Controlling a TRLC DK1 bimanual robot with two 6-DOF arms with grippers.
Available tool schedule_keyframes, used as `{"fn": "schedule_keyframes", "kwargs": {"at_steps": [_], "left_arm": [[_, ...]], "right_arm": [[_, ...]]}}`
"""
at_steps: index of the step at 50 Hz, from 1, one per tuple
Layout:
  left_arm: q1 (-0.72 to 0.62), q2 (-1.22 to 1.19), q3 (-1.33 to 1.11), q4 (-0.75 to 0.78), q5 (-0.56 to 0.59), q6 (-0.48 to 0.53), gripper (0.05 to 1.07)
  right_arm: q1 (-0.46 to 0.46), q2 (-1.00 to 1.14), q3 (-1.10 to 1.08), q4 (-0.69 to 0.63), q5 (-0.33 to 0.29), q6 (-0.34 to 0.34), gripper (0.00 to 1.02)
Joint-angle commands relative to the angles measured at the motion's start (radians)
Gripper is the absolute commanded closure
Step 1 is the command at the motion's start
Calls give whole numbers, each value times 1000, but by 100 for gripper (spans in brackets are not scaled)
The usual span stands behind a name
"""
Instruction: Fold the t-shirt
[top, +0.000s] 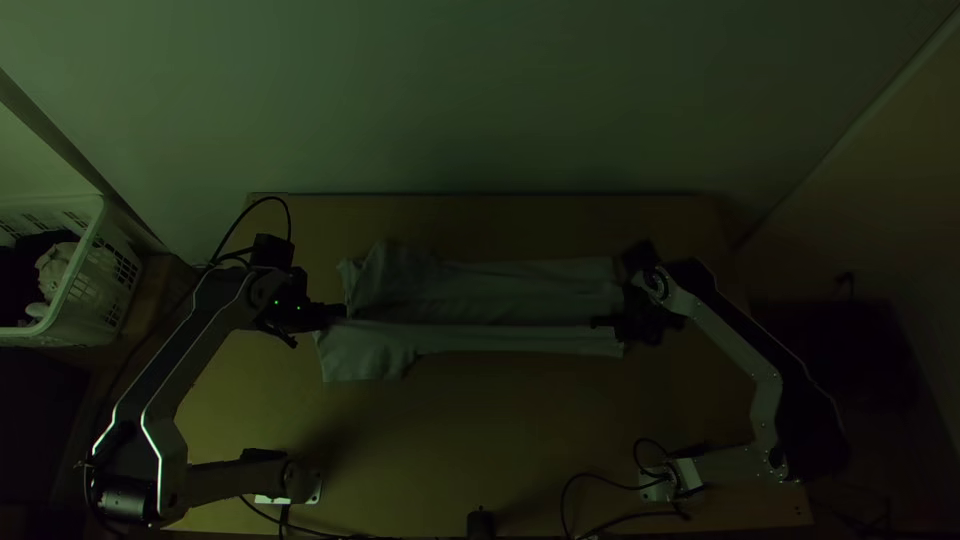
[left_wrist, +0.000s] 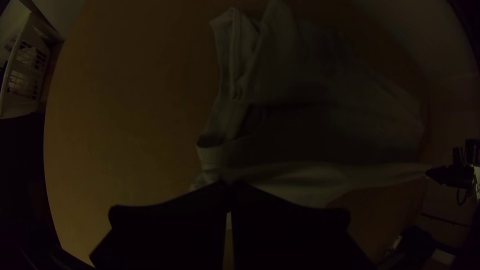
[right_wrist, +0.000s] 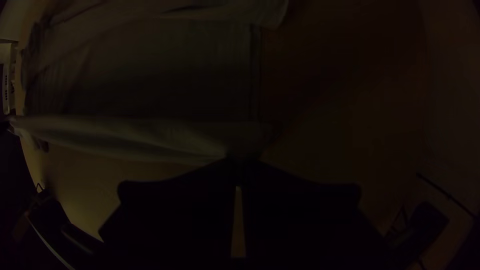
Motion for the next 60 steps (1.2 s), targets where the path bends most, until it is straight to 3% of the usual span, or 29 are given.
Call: {"fn": "schedule_keyframes", "kwargs": {"at_steps": [1, 43, 45, 46, 47, 50, 53, 54, 60], "left_arm": [[24, 61, 69, 6, 16, 24, 104], [67, 506, 505, 34, 35, 39, 103], [68, 529, 529, 34, 36, 33, 94], [70, 540, 538, 34, 41, 33, 84], [70, 551, 548, 34, 47, 33, 69], [73, 574, 569, 36, 67, 33, 7], [79, 581, 580, 63, 84, 25, 10], [82, 581, 580, 75, 98, 25, 10], [113, 574, 597, 88, 173, 24, 10]], "right_arm": [[-17, 64, 73, 5, 17, -21, 100], [-93, 481, 524, 70, 49, -18, 99], [-94, 490, 533, 73, 49, -18, 94], [-94, 493, 537, 73, 49, -16, 89], [-94, 495, 540, 73, 49, -16, 82], [-94, 496, 545, 73, 49, -13, 55], [-99, 496, 551, 73, 47, -5, 15], [-102, 495, 554, 73, 49, -2, 6], [-134, 467, 583, 90, 50, 12, 3]]}}
